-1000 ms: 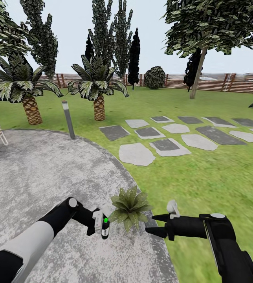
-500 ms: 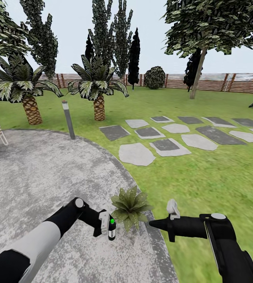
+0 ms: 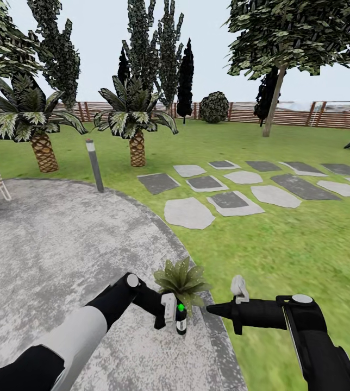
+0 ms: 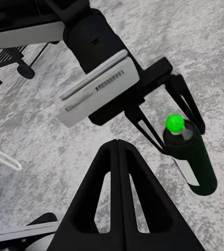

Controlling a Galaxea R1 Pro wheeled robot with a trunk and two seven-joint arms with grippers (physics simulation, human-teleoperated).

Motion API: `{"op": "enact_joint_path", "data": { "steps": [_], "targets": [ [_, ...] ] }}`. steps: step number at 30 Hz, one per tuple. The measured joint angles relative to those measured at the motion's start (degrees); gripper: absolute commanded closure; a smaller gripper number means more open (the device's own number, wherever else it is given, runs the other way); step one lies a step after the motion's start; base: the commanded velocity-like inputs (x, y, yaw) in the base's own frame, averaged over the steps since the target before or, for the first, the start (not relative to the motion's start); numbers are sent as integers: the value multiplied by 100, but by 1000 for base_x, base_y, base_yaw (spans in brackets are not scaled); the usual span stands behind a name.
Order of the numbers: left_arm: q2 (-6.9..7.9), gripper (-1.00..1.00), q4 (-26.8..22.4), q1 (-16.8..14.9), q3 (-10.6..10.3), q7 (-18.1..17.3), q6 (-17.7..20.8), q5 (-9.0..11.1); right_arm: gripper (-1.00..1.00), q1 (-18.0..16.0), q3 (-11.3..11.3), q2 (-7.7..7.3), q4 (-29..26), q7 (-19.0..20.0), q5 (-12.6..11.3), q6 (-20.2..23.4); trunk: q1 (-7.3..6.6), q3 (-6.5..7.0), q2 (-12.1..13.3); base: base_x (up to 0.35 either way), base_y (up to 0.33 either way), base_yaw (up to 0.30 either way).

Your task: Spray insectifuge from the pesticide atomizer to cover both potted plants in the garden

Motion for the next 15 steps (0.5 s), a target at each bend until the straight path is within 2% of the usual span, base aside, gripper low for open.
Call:
{"op": "enact_joint_path", "data": {
  "steps": [6,11,12,14,15],
  "targets": [
    [-21,100,9,-4,3,0,0,-4,100,0,-9,-9,-9,0,0,-7,0,0,0,0,0,0],
    [49,100,17,-4,7,-117,17,-49,100,0,-12,-9,-9,3,2,-129,0,0,0,0,0,0],
    [66,100,18,-3,6,-185,20,-114,100,0,-14,-9,-9,5,2,-146,0,0,0,0,0,0],
    [91,100,17,-6,11,-372,29,-443,100,0,-15,-9,-9,7,3,-165,0,0,0,0,0,0],
    [96,100,14,-4,16,-432,36,-671,100,0,-16,-9,-10,8,3,-169,0,0,0,0,0,0]
  ]
}}
